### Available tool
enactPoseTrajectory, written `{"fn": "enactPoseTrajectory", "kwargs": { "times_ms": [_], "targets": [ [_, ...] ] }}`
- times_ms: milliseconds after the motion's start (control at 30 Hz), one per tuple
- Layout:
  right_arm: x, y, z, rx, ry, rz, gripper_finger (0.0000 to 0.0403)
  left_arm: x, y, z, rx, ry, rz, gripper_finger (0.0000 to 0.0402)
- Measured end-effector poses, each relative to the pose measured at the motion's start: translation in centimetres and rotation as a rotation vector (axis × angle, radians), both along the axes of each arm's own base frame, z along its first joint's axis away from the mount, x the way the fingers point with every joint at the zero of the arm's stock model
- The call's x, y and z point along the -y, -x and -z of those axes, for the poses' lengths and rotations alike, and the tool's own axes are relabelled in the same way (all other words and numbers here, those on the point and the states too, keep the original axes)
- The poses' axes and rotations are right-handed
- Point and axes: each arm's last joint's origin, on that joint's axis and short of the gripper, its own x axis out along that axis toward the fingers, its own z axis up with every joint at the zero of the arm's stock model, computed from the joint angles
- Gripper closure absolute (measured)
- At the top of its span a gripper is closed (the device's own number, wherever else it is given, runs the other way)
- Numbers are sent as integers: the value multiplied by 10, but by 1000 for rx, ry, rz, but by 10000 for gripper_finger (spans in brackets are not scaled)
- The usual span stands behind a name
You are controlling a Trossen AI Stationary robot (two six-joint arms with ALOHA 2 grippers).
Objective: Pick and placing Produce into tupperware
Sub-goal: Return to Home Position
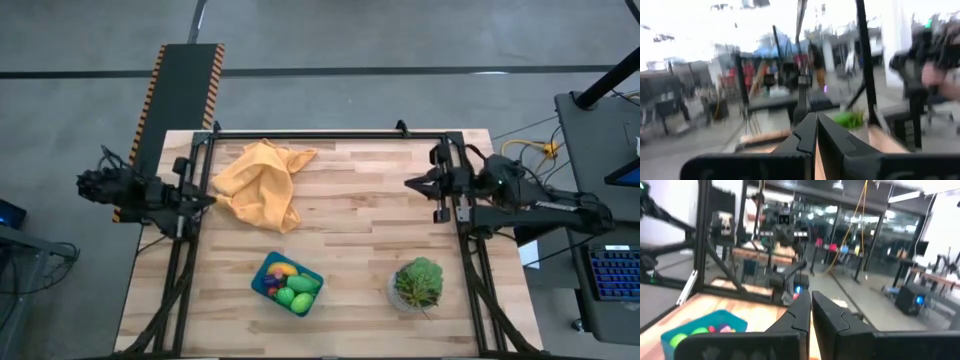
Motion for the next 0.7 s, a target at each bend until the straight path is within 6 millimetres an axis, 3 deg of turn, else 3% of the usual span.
{"fn": "enactPoseTrajectory", "kwargs": {
  "times_ms": [200,367,600,700],
  "targets": [
    [-1,7,22,84,9,4,394,-4,6,19,38,-18,-72,401],
    [0,6,29,72,1,36,394,-11,20,20,92,-12,-107,401],
    [1,2,25,77,-3,34,394,-4,3,36,70,-1,-101,401],
    [1,0,26,67,-5,35,394,3,-8,51,49,50,9,401]
  ]
}}
